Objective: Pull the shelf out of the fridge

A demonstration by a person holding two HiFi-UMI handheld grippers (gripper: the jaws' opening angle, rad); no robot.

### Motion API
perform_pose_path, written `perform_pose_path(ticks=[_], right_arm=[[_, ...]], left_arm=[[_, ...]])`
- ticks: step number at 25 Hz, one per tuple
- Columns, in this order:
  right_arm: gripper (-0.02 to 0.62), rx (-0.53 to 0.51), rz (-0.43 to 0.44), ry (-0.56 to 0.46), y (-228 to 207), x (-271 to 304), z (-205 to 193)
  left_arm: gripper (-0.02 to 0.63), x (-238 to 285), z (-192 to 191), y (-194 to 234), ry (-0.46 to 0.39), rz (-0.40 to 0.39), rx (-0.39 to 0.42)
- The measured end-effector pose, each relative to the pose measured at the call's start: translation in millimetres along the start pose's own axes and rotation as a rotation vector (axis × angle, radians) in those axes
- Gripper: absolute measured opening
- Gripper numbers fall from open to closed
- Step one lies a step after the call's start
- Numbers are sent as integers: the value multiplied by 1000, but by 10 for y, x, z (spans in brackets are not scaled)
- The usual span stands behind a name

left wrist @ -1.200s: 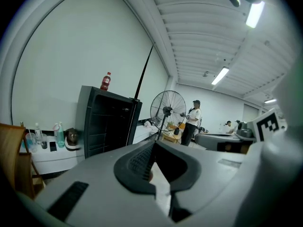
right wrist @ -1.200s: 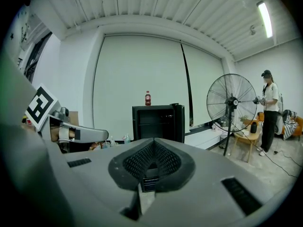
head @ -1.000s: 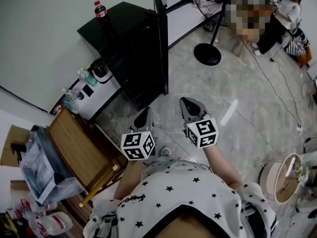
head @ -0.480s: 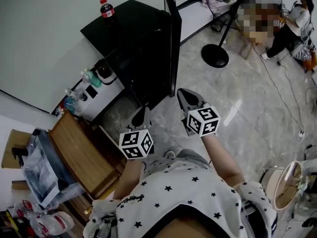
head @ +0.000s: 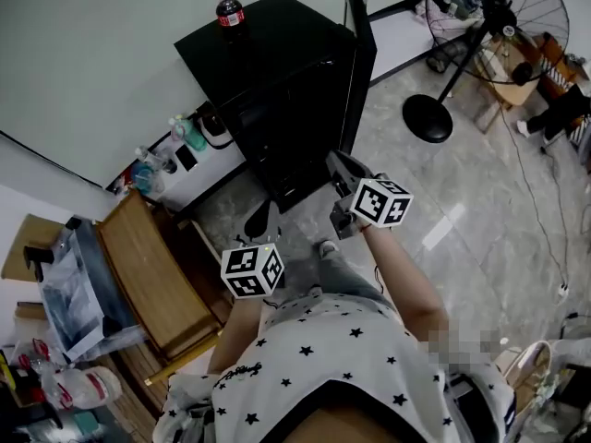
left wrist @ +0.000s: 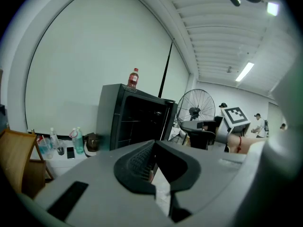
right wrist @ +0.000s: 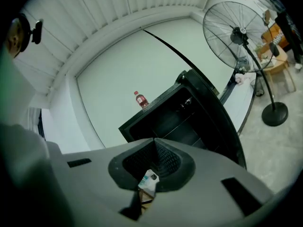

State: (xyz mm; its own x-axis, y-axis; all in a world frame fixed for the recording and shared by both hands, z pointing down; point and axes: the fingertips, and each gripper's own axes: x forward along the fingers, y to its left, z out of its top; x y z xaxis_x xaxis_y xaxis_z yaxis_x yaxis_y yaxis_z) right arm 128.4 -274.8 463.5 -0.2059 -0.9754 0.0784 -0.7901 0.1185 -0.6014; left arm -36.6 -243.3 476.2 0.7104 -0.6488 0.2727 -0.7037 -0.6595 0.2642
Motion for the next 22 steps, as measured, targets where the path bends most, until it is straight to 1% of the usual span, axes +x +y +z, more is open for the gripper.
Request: perform_pose_path(ticks=[8, 14, 22], right_arm=[[-6, 216, 95, 19, -317, 644, 117], [-8, 336, 118, 21, -566, 1045, 246], [-7, 488, 152, 22, -885, 1596, 307]], left_arm=[[12, 294, 159, 231, -34, 113, -43], [12, 473, 286, 264, -52, 164, -64], [12, 648, 370, 298, -84, 223, -85]])
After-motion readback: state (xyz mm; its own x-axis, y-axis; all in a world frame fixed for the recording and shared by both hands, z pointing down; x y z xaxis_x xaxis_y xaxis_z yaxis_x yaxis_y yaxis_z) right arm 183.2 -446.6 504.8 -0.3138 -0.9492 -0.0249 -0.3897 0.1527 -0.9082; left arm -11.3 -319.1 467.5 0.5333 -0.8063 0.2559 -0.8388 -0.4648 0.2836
